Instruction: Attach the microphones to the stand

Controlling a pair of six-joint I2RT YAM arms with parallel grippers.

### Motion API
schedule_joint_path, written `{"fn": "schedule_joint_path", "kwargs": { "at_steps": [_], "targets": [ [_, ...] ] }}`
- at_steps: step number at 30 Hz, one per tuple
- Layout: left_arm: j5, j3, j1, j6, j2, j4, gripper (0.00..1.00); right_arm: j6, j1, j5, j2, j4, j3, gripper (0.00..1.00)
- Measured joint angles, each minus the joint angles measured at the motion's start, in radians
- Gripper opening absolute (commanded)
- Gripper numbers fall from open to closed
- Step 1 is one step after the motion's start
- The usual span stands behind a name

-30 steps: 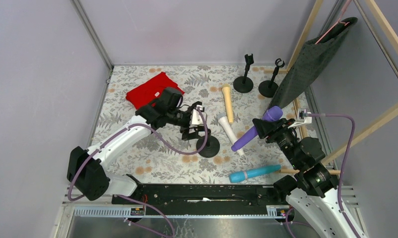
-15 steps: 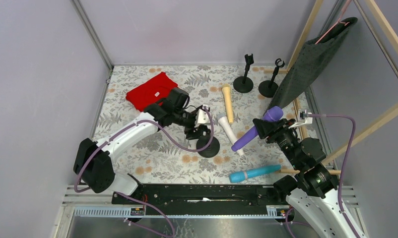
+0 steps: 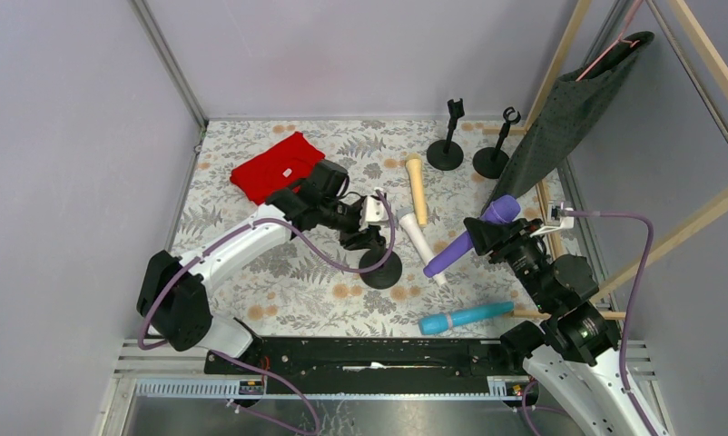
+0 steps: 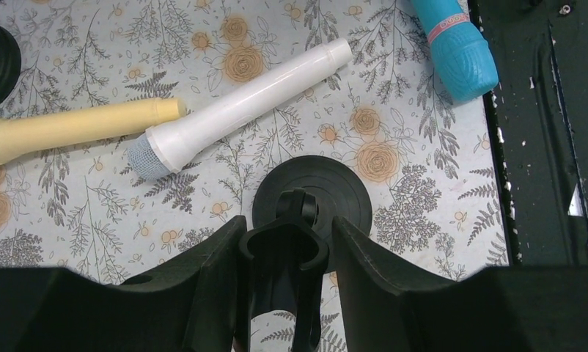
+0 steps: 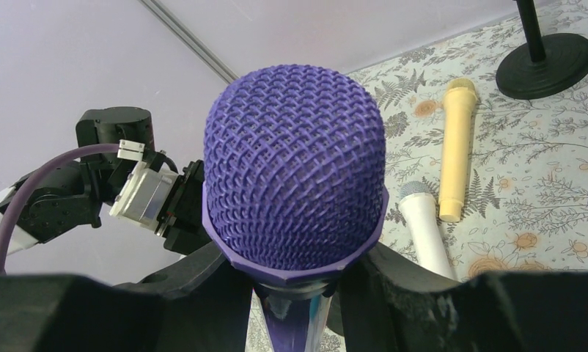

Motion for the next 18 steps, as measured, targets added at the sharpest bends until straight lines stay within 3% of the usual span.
{"fn": "schedule_joint_path", "kwargs": {
  "at_steps": [6,13,18],
  "targets": [
    [-0.023,-0.05,-0.008,-0.098,-0.035,0.087,0.5,0.003,0.0,0.0,-0.007,0.0,0.0,0.0],
    [-0.151,-0.096,-0.08,-0.353,-0.072,0.277,0.46,0.012,0.0,0.0,-0.008,0.001,-0.01,0.0],
    [-0.224,-0.13,-0.123,-0.455,-0.085,0.355,0.67,0.017,0.0,0.0,-0.008,0.001,-0.011,0.0]
  ]
}}
